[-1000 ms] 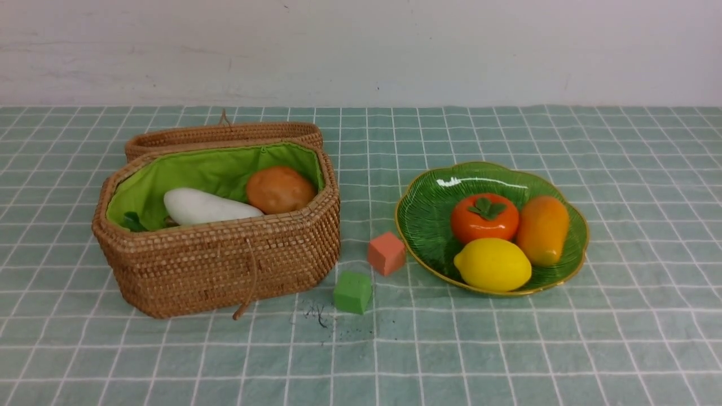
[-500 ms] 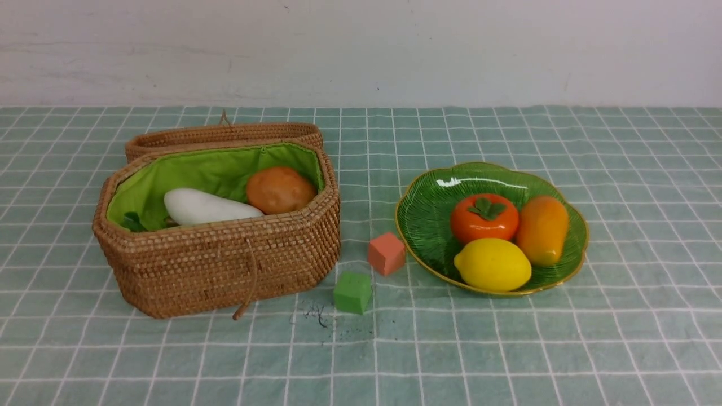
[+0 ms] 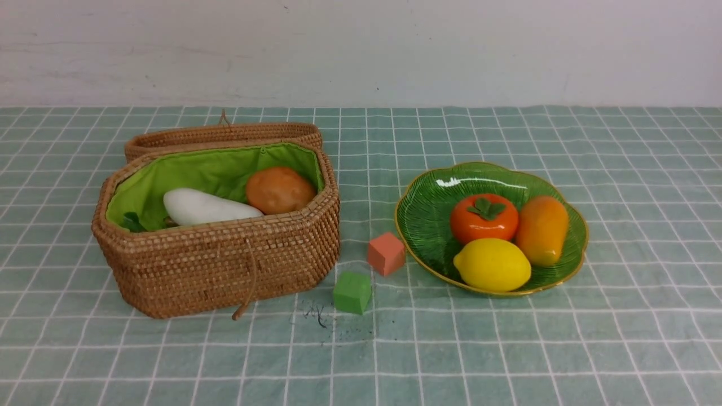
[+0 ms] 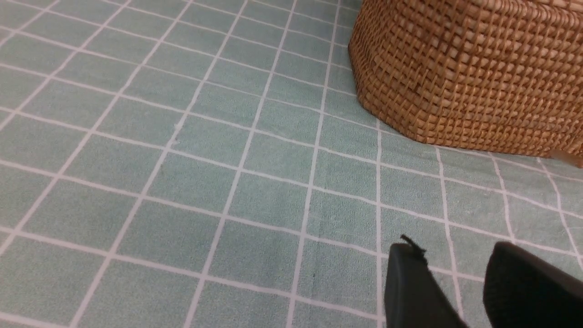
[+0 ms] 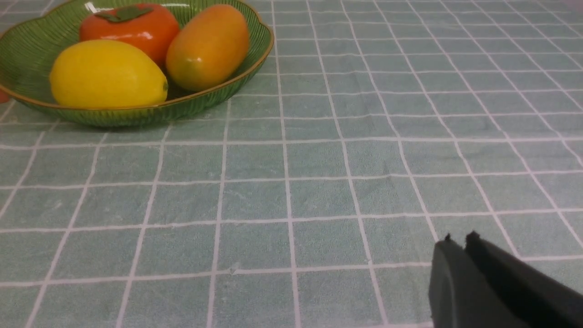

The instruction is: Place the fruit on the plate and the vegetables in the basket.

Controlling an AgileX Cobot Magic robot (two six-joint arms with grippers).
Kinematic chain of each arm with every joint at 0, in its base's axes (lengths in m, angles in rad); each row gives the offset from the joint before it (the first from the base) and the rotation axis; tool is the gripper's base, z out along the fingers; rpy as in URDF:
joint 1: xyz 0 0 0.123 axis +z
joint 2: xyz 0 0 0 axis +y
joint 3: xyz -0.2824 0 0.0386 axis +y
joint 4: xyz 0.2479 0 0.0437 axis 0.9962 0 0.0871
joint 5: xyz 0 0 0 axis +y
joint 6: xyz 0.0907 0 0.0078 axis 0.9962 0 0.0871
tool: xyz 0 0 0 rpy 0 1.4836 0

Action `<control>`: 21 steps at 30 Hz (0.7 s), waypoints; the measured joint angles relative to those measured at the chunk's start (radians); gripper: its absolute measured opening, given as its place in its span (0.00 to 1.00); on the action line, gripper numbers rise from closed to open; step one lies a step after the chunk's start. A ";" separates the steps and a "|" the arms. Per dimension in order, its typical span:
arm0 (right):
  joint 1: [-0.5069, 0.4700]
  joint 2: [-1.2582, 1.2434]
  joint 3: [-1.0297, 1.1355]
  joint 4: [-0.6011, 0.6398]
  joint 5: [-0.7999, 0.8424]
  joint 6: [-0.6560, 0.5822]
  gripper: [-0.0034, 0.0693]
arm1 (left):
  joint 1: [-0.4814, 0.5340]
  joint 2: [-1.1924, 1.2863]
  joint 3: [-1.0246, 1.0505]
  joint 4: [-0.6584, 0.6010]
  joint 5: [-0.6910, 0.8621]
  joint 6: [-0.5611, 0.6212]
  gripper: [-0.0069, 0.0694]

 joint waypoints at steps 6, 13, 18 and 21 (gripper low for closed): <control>0.000 0.000 0.000 0.000 -0.001 0.000 0.11 | 0.000 0.000 0.000 0.000 0.000 0.000 0.40; 0.000 0.000 0.000 0.000 -0.001 0.000 0.11 | 0.000 0.000 0.000 0.000 0.000 0.000 0.40; 0.000 0.000 0.000 0.000 -0.001 0.000 0.12 | 0.000 0.000 0.000 0.000 0.000 0.000 0.40; 0.000 0.000 0.000 0.000 -0.001 0.000 0.13 | 0.000 0.000 0.000 0.000 0.000 0.000 0.40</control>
